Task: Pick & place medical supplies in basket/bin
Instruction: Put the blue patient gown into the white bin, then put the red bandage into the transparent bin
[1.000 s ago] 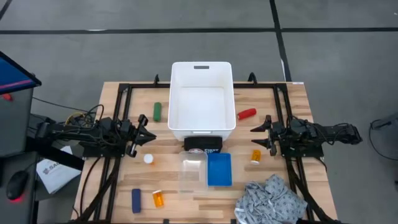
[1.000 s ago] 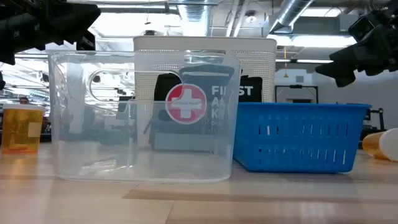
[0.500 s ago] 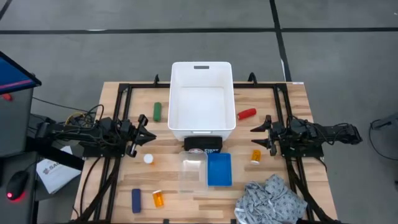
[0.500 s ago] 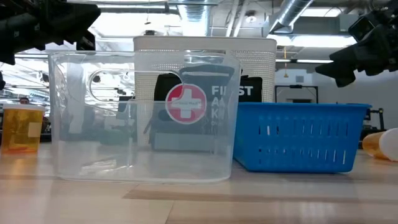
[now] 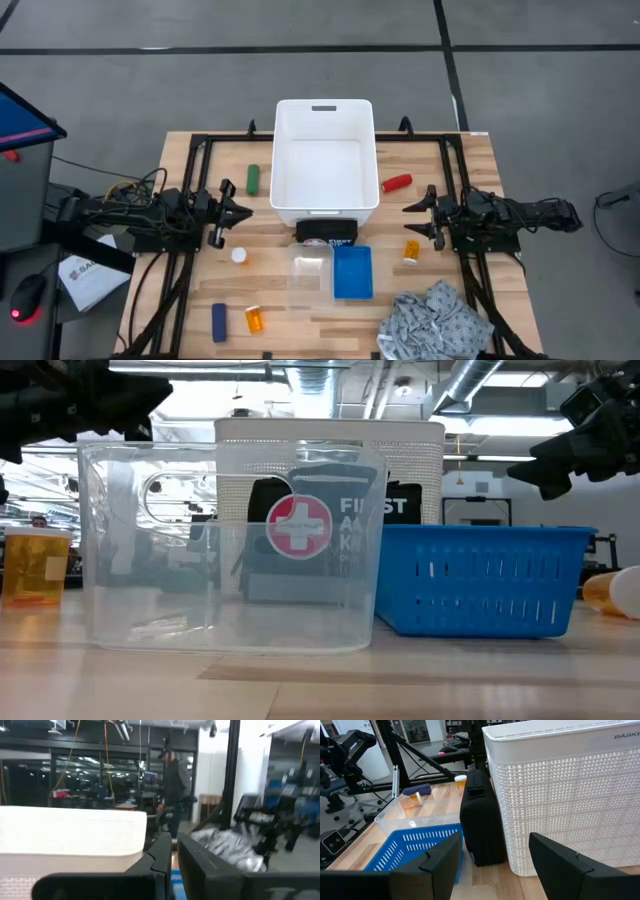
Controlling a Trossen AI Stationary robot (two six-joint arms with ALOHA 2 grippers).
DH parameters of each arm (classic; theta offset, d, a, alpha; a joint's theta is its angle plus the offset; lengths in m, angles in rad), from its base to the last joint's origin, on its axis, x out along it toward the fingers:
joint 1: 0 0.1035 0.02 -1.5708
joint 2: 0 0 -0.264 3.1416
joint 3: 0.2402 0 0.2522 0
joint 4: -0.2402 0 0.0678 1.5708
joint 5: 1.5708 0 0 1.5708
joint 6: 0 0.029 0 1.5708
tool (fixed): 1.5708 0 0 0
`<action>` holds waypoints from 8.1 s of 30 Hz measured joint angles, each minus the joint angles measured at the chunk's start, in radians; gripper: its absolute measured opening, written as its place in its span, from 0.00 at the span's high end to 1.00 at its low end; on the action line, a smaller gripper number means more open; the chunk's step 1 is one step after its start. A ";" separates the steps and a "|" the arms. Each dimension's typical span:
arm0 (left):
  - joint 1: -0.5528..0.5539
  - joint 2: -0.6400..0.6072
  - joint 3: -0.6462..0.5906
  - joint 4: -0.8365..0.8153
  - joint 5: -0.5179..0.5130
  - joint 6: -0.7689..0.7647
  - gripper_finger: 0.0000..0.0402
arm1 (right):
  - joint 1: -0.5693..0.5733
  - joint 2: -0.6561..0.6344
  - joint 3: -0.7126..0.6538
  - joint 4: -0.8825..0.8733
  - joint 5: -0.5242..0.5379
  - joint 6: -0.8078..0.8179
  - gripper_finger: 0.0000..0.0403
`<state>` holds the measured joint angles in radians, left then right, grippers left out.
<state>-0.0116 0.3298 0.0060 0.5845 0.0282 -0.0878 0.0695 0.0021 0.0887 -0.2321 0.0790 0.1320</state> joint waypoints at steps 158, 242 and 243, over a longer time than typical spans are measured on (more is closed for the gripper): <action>0.000 0.234 0.748 -0.247 -0.322 -0.164 0.28 | 0.908 1.770 1.215 -0.755 -0.167 1.879 0.39; 0.000 0.263 0.748 -0.156 -0.335 -0.171 0.28 | -0.472 1.898 1.950 -0.833 -0.048 0.090 0.39; 0.000 0.264 0.748 -0.157 -0.335 -0.171 0.28 | -0.473 1.875 1.950 -0.860 -0.053 0.068 0.36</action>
<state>-0.0116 0.5939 0.7540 0.4273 -0.3073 -0.2592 -0.4036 1.8772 2.0392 -1.0925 0.0257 0.2001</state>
